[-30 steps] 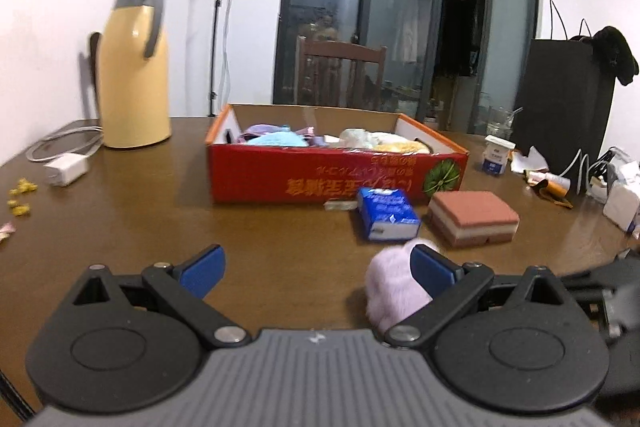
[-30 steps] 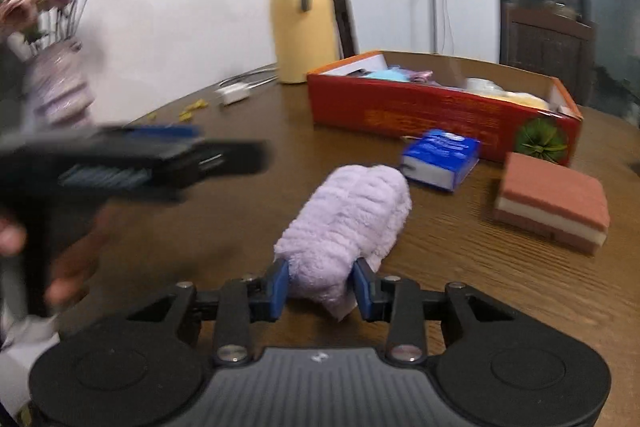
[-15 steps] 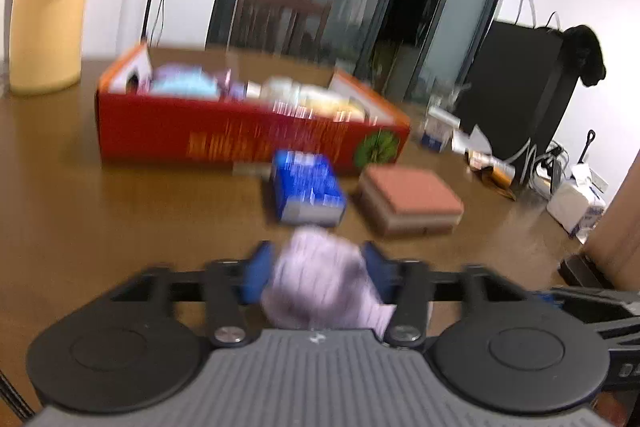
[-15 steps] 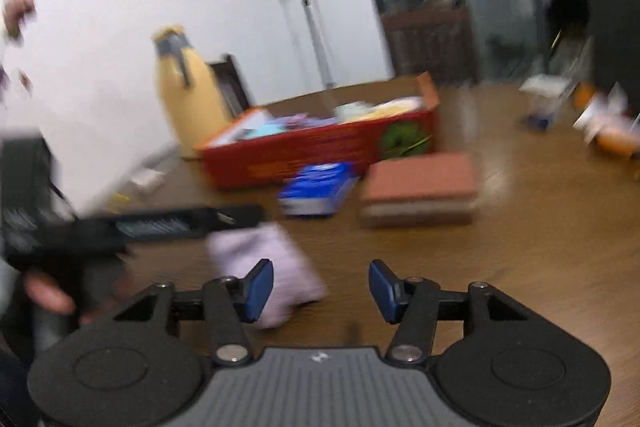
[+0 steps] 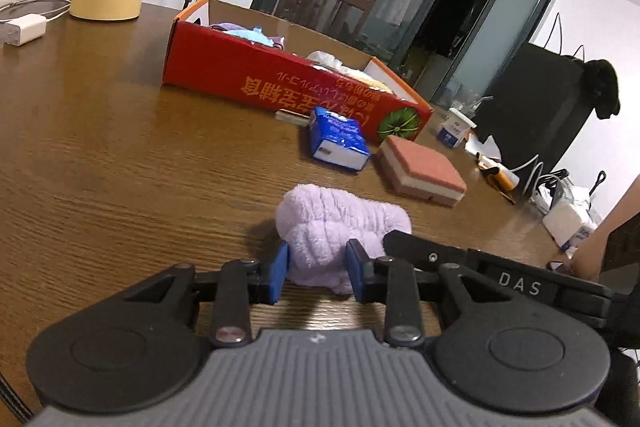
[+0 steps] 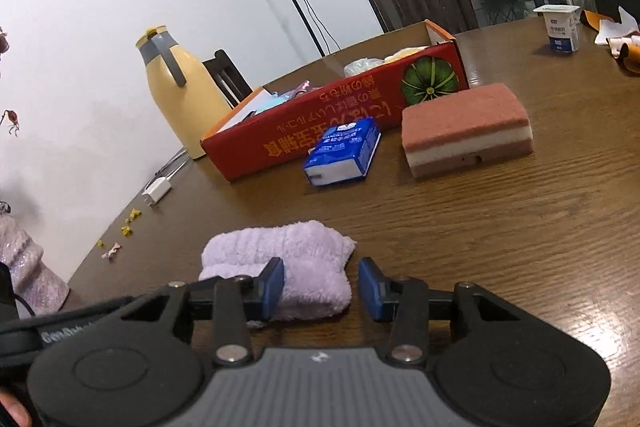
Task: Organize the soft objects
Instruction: 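Carry the lavender towel with both grippers into the red box, then open both grippers and lift them out of the box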
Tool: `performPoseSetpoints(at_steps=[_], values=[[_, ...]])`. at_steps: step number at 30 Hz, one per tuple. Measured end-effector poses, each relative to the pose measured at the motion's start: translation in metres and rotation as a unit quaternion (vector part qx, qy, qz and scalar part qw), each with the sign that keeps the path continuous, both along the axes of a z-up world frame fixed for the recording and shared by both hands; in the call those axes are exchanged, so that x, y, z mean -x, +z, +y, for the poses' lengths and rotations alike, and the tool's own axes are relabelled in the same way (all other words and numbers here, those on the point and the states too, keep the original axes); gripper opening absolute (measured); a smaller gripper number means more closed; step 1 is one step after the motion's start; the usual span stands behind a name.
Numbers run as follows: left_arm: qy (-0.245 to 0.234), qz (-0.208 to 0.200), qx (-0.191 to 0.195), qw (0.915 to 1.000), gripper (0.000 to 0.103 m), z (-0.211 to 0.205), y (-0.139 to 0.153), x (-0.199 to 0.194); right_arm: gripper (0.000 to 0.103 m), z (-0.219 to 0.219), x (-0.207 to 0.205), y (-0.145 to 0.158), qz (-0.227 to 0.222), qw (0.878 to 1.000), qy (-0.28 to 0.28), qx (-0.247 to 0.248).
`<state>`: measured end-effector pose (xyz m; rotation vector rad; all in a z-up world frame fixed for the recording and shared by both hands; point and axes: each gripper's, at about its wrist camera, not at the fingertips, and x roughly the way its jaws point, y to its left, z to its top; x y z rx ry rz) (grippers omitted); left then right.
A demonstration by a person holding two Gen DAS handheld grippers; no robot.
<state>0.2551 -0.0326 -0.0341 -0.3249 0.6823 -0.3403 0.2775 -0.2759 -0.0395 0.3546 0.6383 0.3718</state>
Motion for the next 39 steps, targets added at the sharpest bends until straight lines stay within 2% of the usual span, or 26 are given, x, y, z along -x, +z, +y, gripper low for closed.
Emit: performPoseSetpoints(at_steps=[3,5,8,11,15,17,19,23,27,29,32,34,37,39], values=[[-0.002,0.0,0.004,1.0,0.031,0.0,0.0,-0.002,0.025,0.005,0.0,0.001,-0.002,1.0,0.01,0.012],[-0.008,-0.007,-0.001,0.9999,0.025,-0.002,0.001,0.0,0.018,0.009,0.004,0.004,-0.012,0.999,0.016,0.034],[-0.014,-0.023,-0.012,0.9996,0.02,-0.005,0.01,0.003,0.014,0.013,0.009,0.014,-0.028,0.998,0.022,0.047],[-0.022,-0.053,-0.012,0.9983,0.02,-0.007,0.03,-0.005,0.014,0.013,0.005,0.033,-0.058,0.997,0.022,0.053],[-0.034,-0.092,0.011,0.9951,0.02,-0.002,0.069,-0.05,0.014,0.01,-0.03,0.075,-0.1,0.993,0.027,0.05],[-0.037,-0.101,0.028,0.9938,0.02,0.002,0.085,-0.085,0.014,0.011,-0.06,0.097,-0.119,0.991,0.027,0.054],[-0.028,-0.098,0.034,0.9942,0.02,0.002,0.092,-0.123,0.014,0.013,-0.102,0.11,-0.117,0.991,0.026,0.055],[-0.013,-0.065,0.013,0.9977,0.02,-0.004,0.077,-0.196,0.014,0.024,-0.187,0.102,-0.069,0.995,0.02,0.066],[0.0,-0.018,-0.038,0.9991,0.02,-0.008,0.04,-0.236,0.015,0.039,-0.235,0.064,-0.019,0.995,0.015,0.094],[-0.013,-0.04,-0.075,0.9963,0.022,-0.015,0.038,-0.235,0.018,0.043,-0.242,0.046,-0.003,0.995,0.007,0.102],[-0.013,-0.039,-0.065,0.9971,0.028,-0.012,0.041,-0.232,0.02,0.051,-0.237,0.038,-0.019,0.993,-0.002,0.121],[-0.009,-0.042,-0.067,0.9968,0.029,-0.01,0.043,-0.228,0.023,0.051,-0.236,0.041,-0.017,0.993,-0.003,0.118],[0.002,-0.056,-0.073,0.9957,0.039,-0.006,0.051,-0.213,0.033,0.048,-0.224,0.054,-0.025,0.992,0.0,0.124],[0.005,-0.063,-0.074,0.9952,0.039,-0.005,0.054,-0.203,0.036,0.044,-0.215,0.067,-0.036,0.991,-0.002,0.129]])
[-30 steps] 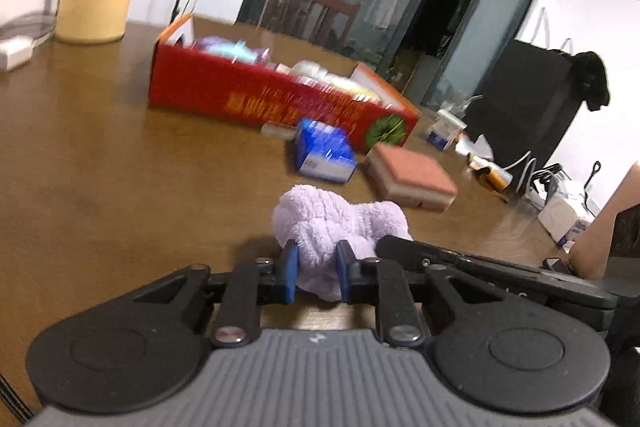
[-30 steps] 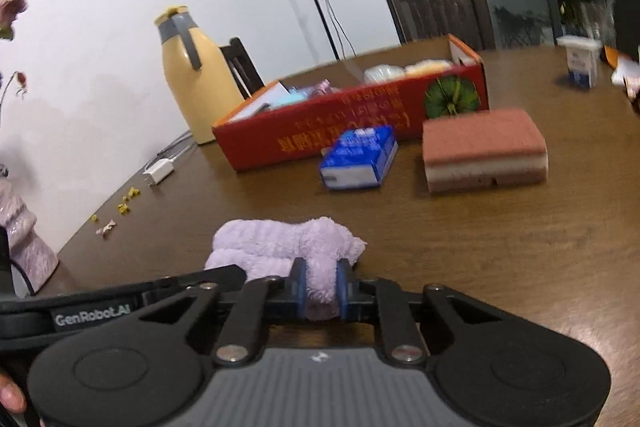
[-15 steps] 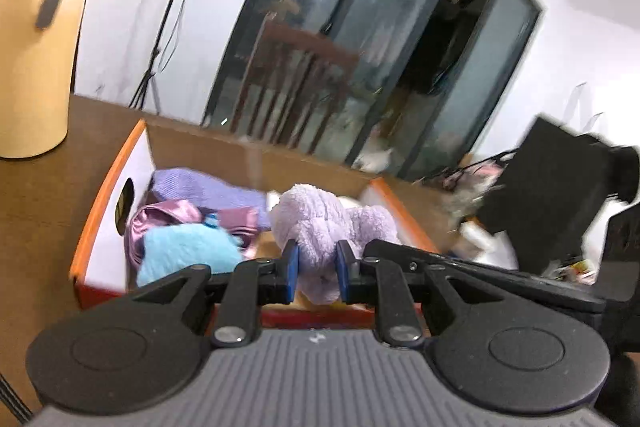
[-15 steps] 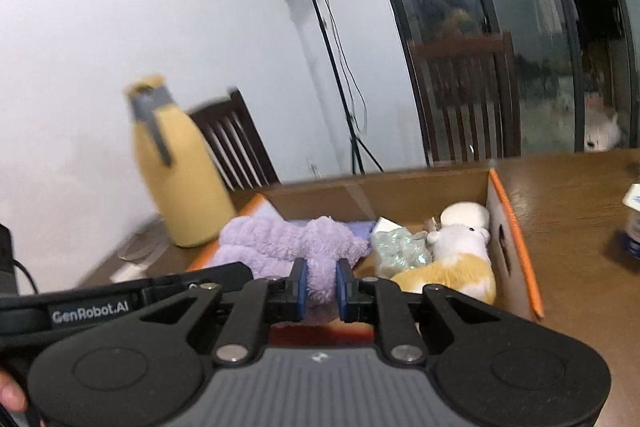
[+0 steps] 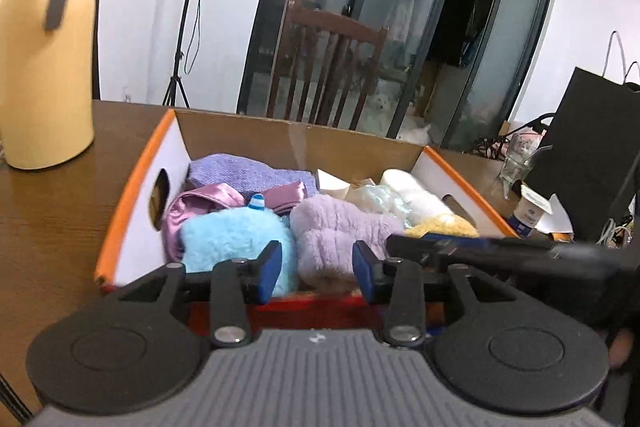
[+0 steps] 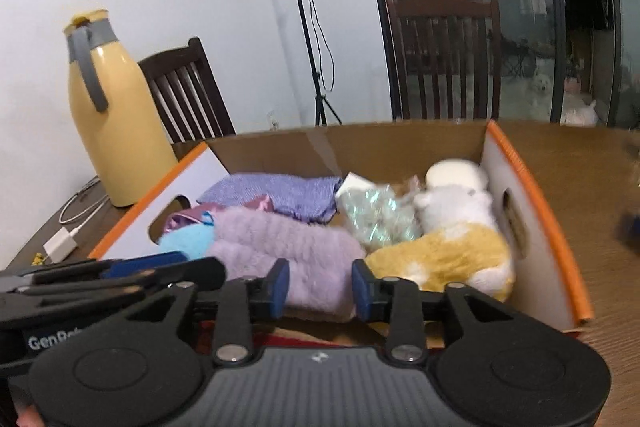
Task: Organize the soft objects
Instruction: 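Open both grippers and lift them out of the box, then move both grippers toward the blue tissue pack on the table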
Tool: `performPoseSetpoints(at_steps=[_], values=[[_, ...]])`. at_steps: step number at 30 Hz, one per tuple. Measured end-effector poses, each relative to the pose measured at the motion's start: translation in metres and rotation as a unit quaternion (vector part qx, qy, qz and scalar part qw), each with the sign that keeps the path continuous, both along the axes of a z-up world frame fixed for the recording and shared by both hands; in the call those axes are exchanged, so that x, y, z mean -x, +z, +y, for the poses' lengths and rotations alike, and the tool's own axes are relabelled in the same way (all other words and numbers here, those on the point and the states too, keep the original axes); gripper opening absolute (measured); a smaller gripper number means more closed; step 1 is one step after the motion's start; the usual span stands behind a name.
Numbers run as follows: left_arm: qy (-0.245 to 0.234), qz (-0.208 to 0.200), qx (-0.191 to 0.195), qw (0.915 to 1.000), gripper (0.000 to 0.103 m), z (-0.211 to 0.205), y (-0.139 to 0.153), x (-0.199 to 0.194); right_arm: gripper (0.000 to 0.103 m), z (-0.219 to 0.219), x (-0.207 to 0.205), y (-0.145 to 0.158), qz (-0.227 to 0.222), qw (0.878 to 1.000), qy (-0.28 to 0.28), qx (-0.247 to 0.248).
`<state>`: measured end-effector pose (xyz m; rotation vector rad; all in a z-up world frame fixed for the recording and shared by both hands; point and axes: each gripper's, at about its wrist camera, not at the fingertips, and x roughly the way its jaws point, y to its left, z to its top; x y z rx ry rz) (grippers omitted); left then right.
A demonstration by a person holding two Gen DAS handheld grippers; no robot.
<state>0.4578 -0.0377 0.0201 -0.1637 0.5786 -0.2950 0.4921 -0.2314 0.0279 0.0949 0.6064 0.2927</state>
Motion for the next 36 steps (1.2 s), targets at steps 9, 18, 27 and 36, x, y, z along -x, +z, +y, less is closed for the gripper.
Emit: performPoseSetpoints(at_steps=[9,18,27,36], values=[[0.016,-0.089,-0.034,0.9953,0.052,0.018,0.063,0.107,0.05,-0.023,0.104,0.075,-0.071,0.997,0.022,0.031],[0.053,-0.148,-0.087,0.9837,0.078,0.028,0.074,0.226,0.069,-0.053,0.225,0.1,-0.138,0.989,0.015,0.051],[0.077,-0.206,-0.088,0.9715,0.099,0.03,0.076,0.332,0.086,-0.068,0.342,0.086,-0.193,0.981,0.01,0.027],[0.056,-0.188,-0.069,0.9783,0.103,0.036,0.041,0.412,0.088,-0.075,0.424,0.04,-0.153,0.988,0.029,0.012]])
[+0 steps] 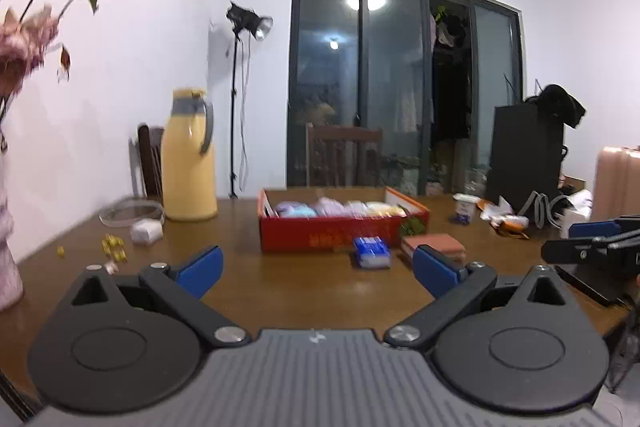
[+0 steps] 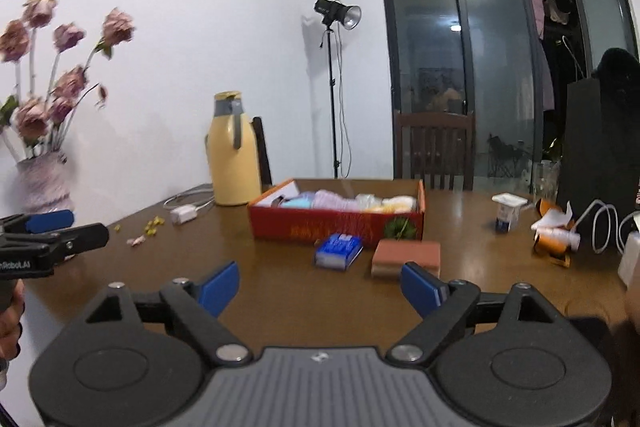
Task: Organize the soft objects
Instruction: 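Move both grippers toward the blue tissue pack on the table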
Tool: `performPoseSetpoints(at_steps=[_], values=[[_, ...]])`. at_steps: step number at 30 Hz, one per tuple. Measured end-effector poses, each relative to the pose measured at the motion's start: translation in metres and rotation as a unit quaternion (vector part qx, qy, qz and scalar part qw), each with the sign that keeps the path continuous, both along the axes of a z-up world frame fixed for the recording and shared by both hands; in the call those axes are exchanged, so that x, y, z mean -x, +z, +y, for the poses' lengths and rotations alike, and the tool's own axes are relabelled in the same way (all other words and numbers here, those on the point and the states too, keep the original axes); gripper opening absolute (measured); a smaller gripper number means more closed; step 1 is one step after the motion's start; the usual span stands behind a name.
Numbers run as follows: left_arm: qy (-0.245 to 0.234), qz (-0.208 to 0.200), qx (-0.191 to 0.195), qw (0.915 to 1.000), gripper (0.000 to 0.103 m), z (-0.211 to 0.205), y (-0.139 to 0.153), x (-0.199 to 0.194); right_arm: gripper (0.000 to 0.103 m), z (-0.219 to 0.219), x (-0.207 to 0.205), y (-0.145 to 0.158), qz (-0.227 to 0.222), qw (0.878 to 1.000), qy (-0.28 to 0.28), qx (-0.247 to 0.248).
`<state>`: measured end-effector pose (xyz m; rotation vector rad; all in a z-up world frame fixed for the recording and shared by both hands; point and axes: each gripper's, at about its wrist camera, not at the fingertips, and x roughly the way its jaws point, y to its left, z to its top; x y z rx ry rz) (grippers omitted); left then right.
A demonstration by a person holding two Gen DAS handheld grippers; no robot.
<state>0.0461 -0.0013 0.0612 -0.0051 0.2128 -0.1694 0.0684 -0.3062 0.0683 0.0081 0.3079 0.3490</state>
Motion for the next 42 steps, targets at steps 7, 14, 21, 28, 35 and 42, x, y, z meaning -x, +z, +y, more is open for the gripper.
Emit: performPoseSetpoints(at_steps=[7,14,21,28,35,42], values=[[0.014,0.024,0.001,0.9996,0.103,0.0,-0.011,-0.01,0.088,0.002,0.01,0.001,-0.011,0.999,-0.019,0.033],[0.019,0.043,-0.011,0.9988,0.103,0.002,-0.025,-0.029,0.088,0.003,-0.015,-0.014,0.021,1.0,-0.006,0.008],[0.03,0.06,-0.017,0.9976,0.103,0.001,-0.033,-0.082,0.088,0.022,-0.086,-0.032,0.055,0.998,0.007,0.017],[0.027,0.074,-0.013,0.9968,0.103,0.002,-0.039,-0.146,0.088,0.048,-0.202,-0.052,0.108,0.994,-0.013,0.018],[0.029,0.096,-0.006,0.995,0.103,0.007,-0.054,-0.199,0.081,0.092,-0.296,-0.071,0.124,0.99,-0.03,0.057],[0.041,0.121,0.011,0.9918,0.103,0.021,-0.068,-0.216,0.058,0.104,-0.33,-0.084,0.143,0.987,-0.039,0.069]])
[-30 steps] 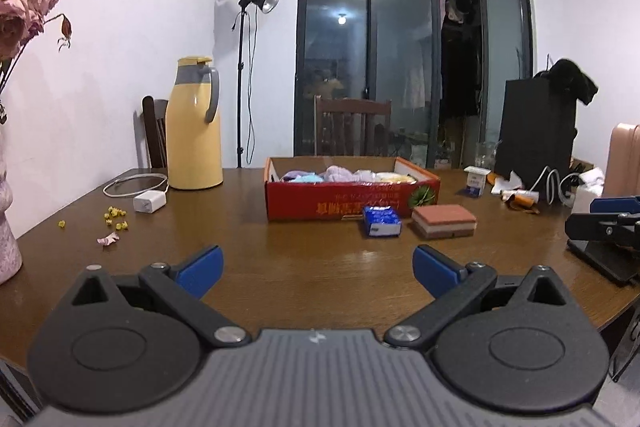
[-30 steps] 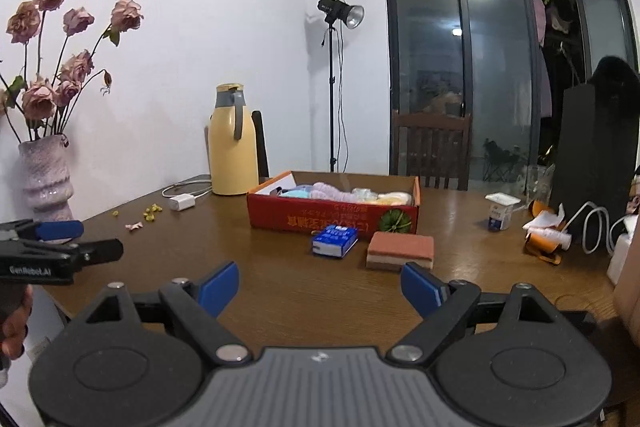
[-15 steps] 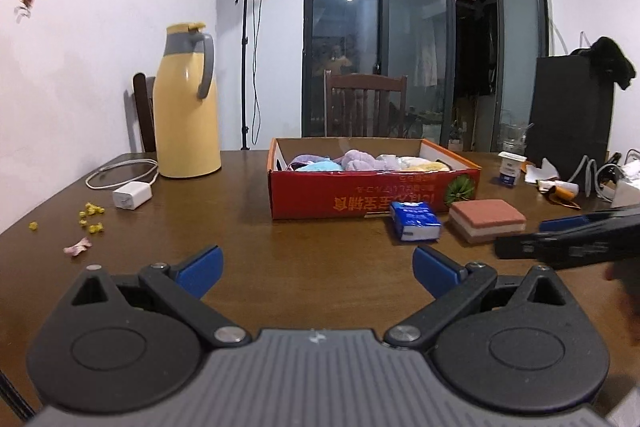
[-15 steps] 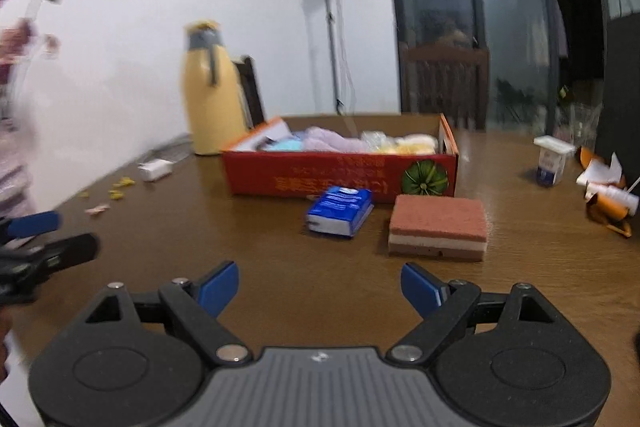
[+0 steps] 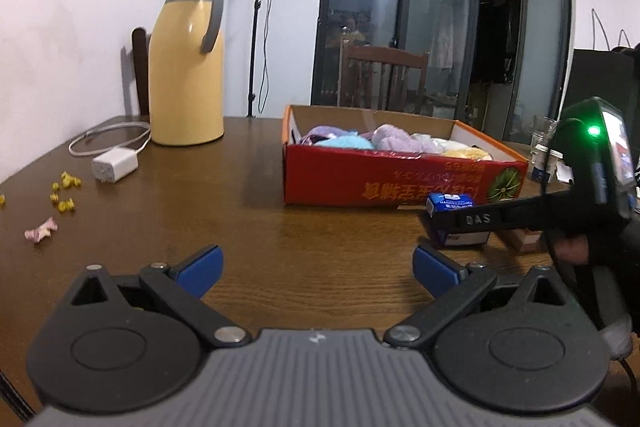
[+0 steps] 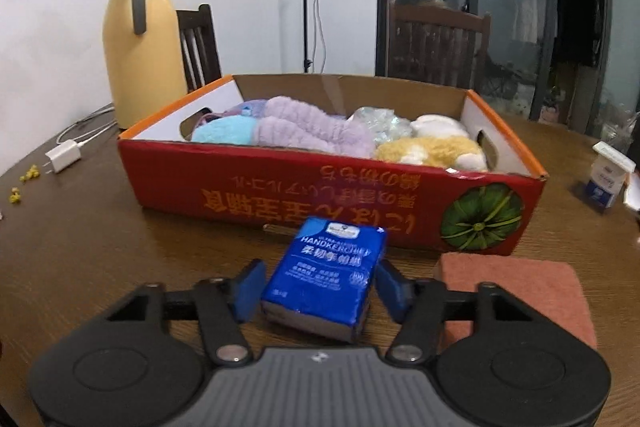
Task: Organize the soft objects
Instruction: 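Move both grippers toward the blue tissue pack on the table, then close both grippers together on the blue HANDKERCHIEF tissue pack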
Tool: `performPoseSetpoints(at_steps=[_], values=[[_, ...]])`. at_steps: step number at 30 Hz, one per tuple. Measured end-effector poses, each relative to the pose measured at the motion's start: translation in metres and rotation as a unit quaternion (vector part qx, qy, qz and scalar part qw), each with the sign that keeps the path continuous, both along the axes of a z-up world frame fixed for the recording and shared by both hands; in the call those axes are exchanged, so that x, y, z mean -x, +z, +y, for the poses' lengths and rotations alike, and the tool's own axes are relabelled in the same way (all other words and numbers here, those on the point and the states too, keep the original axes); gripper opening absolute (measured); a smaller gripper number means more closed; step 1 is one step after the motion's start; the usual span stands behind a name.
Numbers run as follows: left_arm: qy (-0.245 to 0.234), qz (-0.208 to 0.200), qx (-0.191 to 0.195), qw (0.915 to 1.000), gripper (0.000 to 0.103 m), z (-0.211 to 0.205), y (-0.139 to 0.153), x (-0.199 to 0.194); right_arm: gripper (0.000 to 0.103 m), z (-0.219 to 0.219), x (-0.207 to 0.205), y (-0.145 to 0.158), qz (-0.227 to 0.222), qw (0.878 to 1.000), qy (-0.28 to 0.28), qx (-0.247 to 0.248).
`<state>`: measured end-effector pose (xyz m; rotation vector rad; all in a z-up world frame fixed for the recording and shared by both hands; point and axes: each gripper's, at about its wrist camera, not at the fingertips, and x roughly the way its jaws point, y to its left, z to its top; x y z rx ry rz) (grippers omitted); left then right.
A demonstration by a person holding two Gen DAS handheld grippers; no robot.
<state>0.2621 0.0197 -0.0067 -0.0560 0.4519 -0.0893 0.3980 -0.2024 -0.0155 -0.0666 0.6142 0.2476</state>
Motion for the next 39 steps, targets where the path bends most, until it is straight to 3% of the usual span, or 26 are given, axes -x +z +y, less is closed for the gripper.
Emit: performPoseSetpoints(at_steps=[2,5,10,12,13,15,16,17,20,21,22,27,31,34,39], values=[[0.004,0.004,0.002,1.0,0.103,0.002,0.0,0.002,0.056,0.003,0.006,0.001,0.002,1.0,0.017,0.001],[0.006,0.006,0.011,0.9999,0.103,0.003,0.002,0.014,0.056,0.012,0.057,0.002,0.014,0.991,0.136,-0.012],[-0.016,0.022,0.027,0.9992,0.103,-0.003,-0.001,0.041,0.058,0.01,0.157,-0.001,-0.006,0.96,0.278,0.009],[-0.049,0.038,0.046,0.997,0.103,-0.011,-0.005,0.049,0.062,0.005,0.18,-0.004,-0.016,0.952,0.307,0.016],[-0.067,0.042,0.058,0.9952,0.099,-0.015,-0.007,0.052,0.066,0.001,0.186,-0.005,-0.017,0.953,0.301,0.022],[-0.093,0.057,0.069,0.9916,0.079,-0.023,-0.011,0.056,0.068,-0.012,0.188,-0.003,-0.018,0.964,0.263,0.023],[-0.1,0.07,0.068,0.9902,0.065,-0.028,-0.012,0.057,0.068,-0.02,0.188,-0.001,-0.024,0.973,0.227,0.025],[-0.107,0.079,0.069,0.9887,0.062,-0.032,-0.013,0.059,0.068,-0.029,0.189,0.002,-0.034,0.981,0.187,0.028],[-0.102,0.076,0.079,0.9887,0.062,-0.035,-0.012,0.072,0.068,-0.047,0.193,0.01,-0.042,0.989,0.145,-0.003],[-0.1,0.074,0.083,0.9888,0.062,-0.034,-0.011,0.076,0.068,-0.063,0.198,0.014,-0.037,0.988,0.136,-0.055],[-0.094,0.075,0.089,0.9888,0.062,-0.033,-0.011,0.079,0.068,-0.065,0.2,0.014,-0.036,0.988,0.132,-0.068],[-0.077,0.081,0.112,0.9874,0.056,-0.031,-0.006,0.09,0.065,-0.057,0.191,0.009,-0.03,0.986,0.134,-0.091],[-0.092,0.101,0.132,0.9818,0.042,-0.035,-0.014,0.083,0.051,-0.047,0.156,-0.004,0.006,0.98,0.126,-0.151],[-0.085,0.123,0.164,0.9751,0.034,-0.03,-0.022,0.076,0.025,-0.036,0.145,-0.013,0.045,0.981,0.095,-0.163],[-0.083,0.128,0.193,0.9693,0.033,-0.016,-0.023,0.077,0.022,-0.038,0.186,-0.014,0.036,0.981,0.092,-0.167]])
